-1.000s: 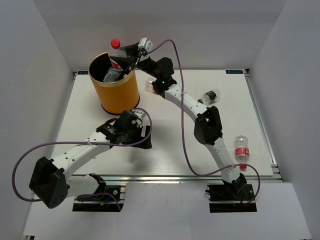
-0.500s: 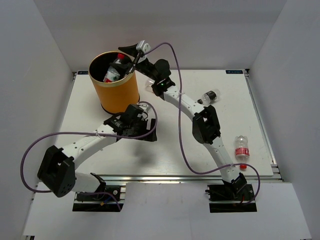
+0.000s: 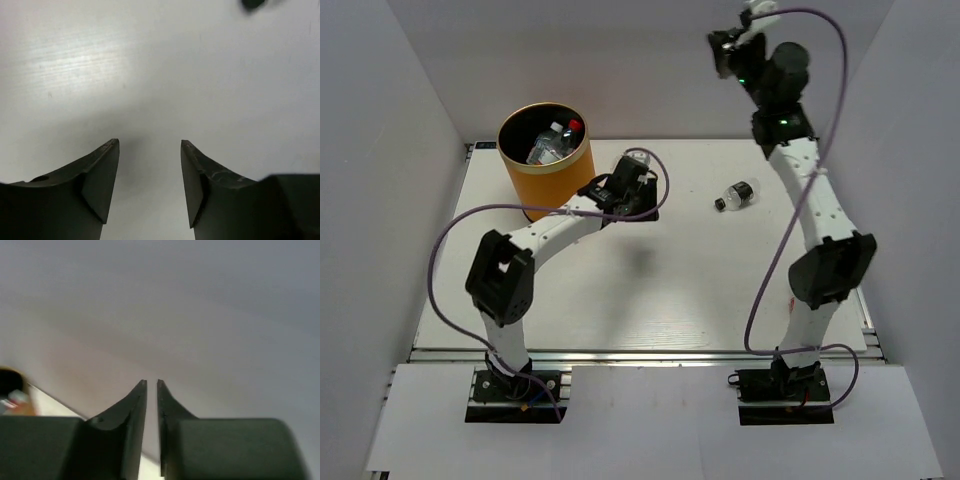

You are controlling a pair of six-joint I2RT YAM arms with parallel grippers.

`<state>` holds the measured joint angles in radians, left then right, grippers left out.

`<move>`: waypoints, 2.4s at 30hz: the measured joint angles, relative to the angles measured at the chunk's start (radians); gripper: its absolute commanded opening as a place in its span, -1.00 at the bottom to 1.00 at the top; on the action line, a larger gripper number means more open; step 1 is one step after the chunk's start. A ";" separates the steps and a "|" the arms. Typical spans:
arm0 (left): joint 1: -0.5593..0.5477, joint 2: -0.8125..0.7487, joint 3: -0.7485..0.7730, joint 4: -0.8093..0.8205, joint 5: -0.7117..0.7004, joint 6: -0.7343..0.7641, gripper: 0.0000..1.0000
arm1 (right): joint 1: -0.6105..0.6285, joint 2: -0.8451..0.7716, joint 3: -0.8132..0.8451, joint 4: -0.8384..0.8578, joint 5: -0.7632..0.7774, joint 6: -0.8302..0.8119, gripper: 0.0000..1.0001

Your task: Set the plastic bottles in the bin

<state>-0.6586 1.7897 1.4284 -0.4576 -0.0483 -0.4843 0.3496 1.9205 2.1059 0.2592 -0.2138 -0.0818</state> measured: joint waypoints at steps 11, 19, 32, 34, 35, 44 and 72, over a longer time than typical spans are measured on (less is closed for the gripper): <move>0.004 0.414 0.544 -0.123 -0.301 -0.250 0.99 | -0.262 -0.290 -0.602 -0.567 -0.009 -0.120 0.64; 0.026 0.579 0.726 -0.219 -0.409 -0.426 0.99 | -0.309 -0.525 -0.955 -0.647 -0.104 -0.135 0.66; 0.085 0.730 0.853 -0.244 -0.507 -0.522 0.99 | -0.385 -0.626 -1.101 -0.552 -0.211 -0.090 0.66; 0.087 0.734 0.864 -0.227 -0.508 -0.528 0.99 | -0.389 -0.632 -1.113 -0.547 -0.219 -0.082 0.66; 0.088 0.734 0.864 -0.215 -0.507 -0.531 0.99 | -0.391 -0.638 -1.120 -0.543 -0.224 -0.079 0.66; 0.104 0.754 0.864 -0.172 -0.495 -0.578 0.99 | -0.395 -0.663 -1.167 -0.532 -0.264 -0.054 0.66; 0.166 0.838 0.899 -0.079 -0.444 -0.630 -0.06 | -0.409 -0.705 -1.220 -0.529 -0.284 -0.026 0.63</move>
<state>-0.4923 2.6282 2.3272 -0.5365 -0.4927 -1.1145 -0.0589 1.2156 0.8860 -0.2703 -0.4976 -0.1074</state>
